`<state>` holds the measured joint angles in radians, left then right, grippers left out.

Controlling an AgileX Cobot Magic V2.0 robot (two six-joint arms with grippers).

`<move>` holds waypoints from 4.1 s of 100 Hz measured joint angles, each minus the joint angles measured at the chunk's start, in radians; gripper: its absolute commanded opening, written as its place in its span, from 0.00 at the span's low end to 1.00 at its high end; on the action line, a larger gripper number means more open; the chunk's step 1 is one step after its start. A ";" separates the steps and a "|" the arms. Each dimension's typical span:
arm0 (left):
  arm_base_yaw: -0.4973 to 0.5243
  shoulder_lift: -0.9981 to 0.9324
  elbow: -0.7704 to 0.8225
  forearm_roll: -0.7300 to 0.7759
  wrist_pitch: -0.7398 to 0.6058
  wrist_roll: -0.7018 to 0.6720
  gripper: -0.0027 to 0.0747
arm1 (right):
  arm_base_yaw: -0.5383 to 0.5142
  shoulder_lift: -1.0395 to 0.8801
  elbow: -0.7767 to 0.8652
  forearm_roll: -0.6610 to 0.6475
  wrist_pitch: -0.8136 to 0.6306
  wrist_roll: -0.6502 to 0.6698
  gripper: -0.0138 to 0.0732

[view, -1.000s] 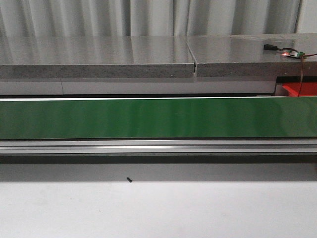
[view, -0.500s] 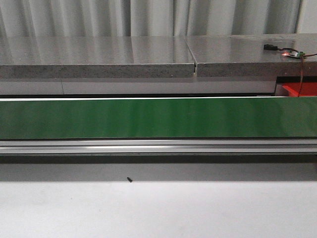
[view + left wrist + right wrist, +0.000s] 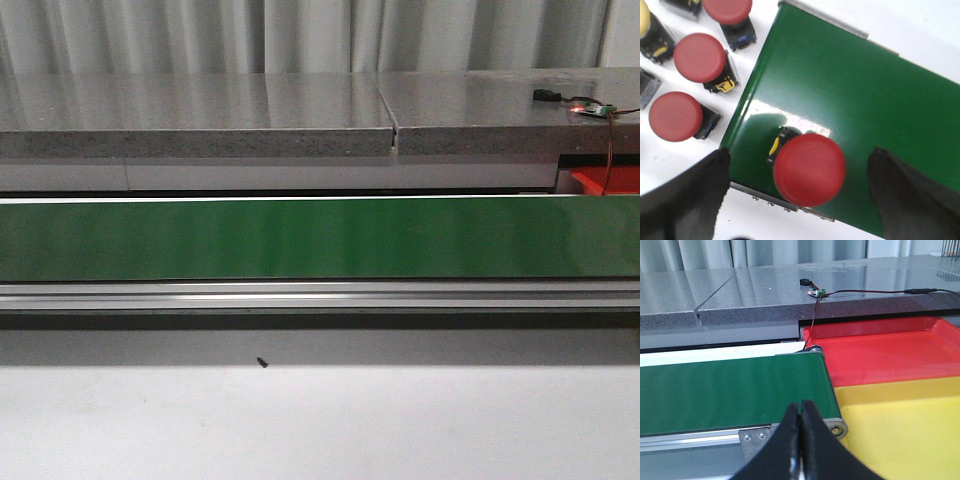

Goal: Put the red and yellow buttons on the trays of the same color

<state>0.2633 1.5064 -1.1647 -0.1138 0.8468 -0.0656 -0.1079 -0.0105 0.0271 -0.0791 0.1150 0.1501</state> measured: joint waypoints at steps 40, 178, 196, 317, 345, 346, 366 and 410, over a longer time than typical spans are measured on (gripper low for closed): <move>0.156 -0.209 0.000 -0.014 0.033 0.006 0.75 | 0.000 0.000 0.000 0.000 0.000 0.000 0.08; 0.461 0.242 0.000 -0.048 -0.038 0.130 0.74 | 0.000 0.000 0.000 0.000 0.000 0.000 0.08; 0.461 0.275 -0.001 -0.065 -0.083 0.131 0.45 | 0.000 0.000 0.000 0.000 0.000 0.000 0.08; 0.040 0.119 -0.116 -0.072 0.035 0.158 0.21 | 0.000 0.000 0.000 0.000 0.000 0.000 0.08; 0.023 0.166 -0.123 -0.087 0.050 0.158 0.64 | 0.000 0.000 0.000 0.000 0.000 0.000 0.08; 0.023 0.168 -0.123 -0.088 0.051 0.158 0.67 | 0.000 0.000 0.000 0.000 0.000 0.000 0.08; -0.012 0.143 -0.127 -0.089 0.066 0.173 0.77 | 0.000 0.000 0.000 0.000 0.000 0.000 0.08; -0.279 -0.239 -0.086 -0.054 0.066 0.183 0.01 | 0.000 0.000 0.000 0.000 0.000 0.000 0.08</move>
<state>-0.0153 1.2675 -1.2508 -0.1682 0.9128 0.1176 -0.1079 -0.0105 0.0271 -0.0791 0.1150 0.1501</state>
